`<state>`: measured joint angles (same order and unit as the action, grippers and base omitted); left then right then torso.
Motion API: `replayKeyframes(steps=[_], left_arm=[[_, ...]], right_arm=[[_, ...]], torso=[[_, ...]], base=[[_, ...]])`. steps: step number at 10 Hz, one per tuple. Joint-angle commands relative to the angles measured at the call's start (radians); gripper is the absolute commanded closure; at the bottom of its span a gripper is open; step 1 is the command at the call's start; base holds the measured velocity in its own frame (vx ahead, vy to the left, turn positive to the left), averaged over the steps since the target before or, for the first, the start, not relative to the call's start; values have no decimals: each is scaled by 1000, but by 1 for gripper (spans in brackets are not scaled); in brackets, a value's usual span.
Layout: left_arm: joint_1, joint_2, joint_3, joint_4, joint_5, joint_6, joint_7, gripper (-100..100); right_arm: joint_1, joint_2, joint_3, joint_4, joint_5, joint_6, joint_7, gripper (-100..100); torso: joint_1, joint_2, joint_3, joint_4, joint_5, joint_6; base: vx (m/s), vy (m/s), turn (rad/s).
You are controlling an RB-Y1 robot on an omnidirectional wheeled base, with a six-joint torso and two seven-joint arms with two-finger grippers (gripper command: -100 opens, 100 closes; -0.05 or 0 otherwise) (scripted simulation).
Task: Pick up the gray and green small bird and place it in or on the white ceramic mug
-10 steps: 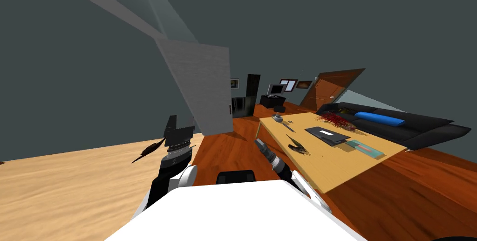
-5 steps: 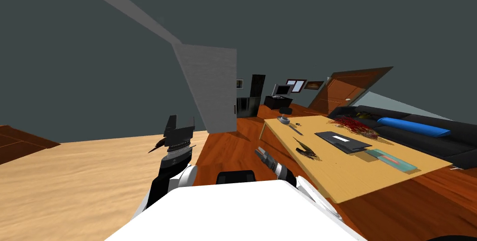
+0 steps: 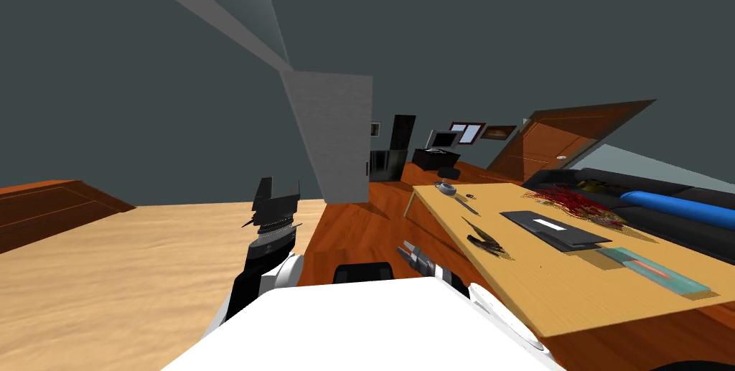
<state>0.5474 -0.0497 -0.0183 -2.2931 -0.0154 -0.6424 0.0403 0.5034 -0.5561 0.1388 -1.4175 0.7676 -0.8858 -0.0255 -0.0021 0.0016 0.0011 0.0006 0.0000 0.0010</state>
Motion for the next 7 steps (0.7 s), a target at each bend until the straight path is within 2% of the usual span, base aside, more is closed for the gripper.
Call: replayKeyframes(steps=[1, 2, 3, 4, 5, 6, 7], left_arm=[[0, 0, 0, 0, 0, 0, 0, 0], [0, 0, 0, 0, 0, 0, 0, 0], [0, 0, 0, 0, 0, 0, 0, 0], [0, 0, 0, 0, 0, 0, 0, 0], [0, 0, 0, 0, 0, 0, 0, 0], [0, 0, 0, 0, 0, 0, 0, 0], [0, 0, 0, 0, 0, 0, 0, 0]], right_arm=[[15, -42, 5, 50, 45, -14, 2, -100], [15, -42, 5, 82, 45, -14, 2, -100], [27, -80, 12, 108, 85, -18, 1, -100], [27, -80, 12, 145, 86, -18, 1, -100], [40, -117, 18, 184, 125, -21, -1, -100], [40, -117, 18, 204, 125, -21, -1, -100], [53, -154, 24, 239, 162, -21, -4, -100]], torso=[[0, 0, 0, 0, 0, 0], [0, -1, 0, 0, 0, -1], [0, -1, 0, 0, 0, 0], [-1, -2, -1, 0, 0, -1], [-1, -2, -1, 0, 0, 0], [-2, -2, -1, 0, 0, -1], [-2, -2, -1, 0, 0, 0]], base=[[23, 18, 187], [28, 10, 96], [43, 8, 141], [40, 2, 110], [50, -14, 185], [46, -17, 83], [77, -30, 131]])
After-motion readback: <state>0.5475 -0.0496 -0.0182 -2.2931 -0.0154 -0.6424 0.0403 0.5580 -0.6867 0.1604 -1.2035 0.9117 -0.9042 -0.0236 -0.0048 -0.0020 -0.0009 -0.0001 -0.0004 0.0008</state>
